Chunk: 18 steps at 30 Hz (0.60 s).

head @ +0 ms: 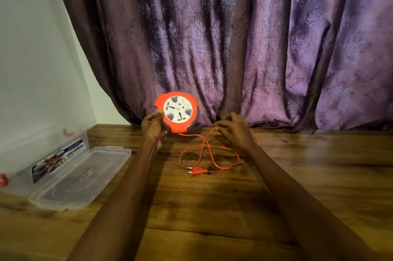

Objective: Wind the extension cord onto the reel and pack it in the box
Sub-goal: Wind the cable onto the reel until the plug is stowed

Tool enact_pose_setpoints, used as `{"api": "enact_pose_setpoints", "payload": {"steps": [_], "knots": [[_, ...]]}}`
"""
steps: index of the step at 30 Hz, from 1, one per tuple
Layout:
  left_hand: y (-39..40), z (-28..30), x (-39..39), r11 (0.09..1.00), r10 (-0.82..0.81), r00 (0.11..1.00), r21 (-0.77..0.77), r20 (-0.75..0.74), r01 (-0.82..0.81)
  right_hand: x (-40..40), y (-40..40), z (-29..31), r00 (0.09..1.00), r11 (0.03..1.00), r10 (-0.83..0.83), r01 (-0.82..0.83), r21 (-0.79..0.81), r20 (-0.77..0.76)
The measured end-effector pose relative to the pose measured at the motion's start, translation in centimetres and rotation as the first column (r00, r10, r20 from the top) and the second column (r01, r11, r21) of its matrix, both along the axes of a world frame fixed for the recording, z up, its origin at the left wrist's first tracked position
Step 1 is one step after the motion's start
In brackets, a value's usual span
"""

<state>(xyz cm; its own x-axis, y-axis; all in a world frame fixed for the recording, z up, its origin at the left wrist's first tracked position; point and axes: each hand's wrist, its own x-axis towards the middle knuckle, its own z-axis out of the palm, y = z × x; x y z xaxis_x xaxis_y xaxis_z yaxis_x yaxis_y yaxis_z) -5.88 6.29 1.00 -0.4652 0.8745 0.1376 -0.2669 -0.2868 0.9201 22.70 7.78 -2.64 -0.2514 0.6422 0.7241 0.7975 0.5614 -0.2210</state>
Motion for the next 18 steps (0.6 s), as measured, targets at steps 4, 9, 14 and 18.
{"api": "enact_pose_setpoints", "payload": {"steps": [4, 9, 14, 18], "knots": [[0.5, 0.1, 0.7, 1.000, 0.002, 1.000, 0.005, -0.026, -0.001, -0.4, -1.1, 2.3, 0.994, 0.966, -0.095, 0.079, 0.247, 0.054], [1.0, -0.2, 1.0, 1.000, 0.005, 1.000, 0.021, -0.025, -0.004, -0.5, -1.0, 3.4, 0.985, 0.936, -0.104, 0.050, 0.350, 0.137], [1.0, -0.2, -0.4, 0.998, 0.055, 0.998, -0.001, -0.019, -0.056, 0.2, -0.7, 3.7, 0.969, 0.990, 0.078, -0.049, 0.130, -0.235], [1.0, -0.9, -1.7, 0.996, 0.078, 0.997, -0.038, -0.022, -0.078, 0.9, -0.1, 4.3, 0.772, 0.994, -0.026, -0.048, -0.100, -0.635]]}}
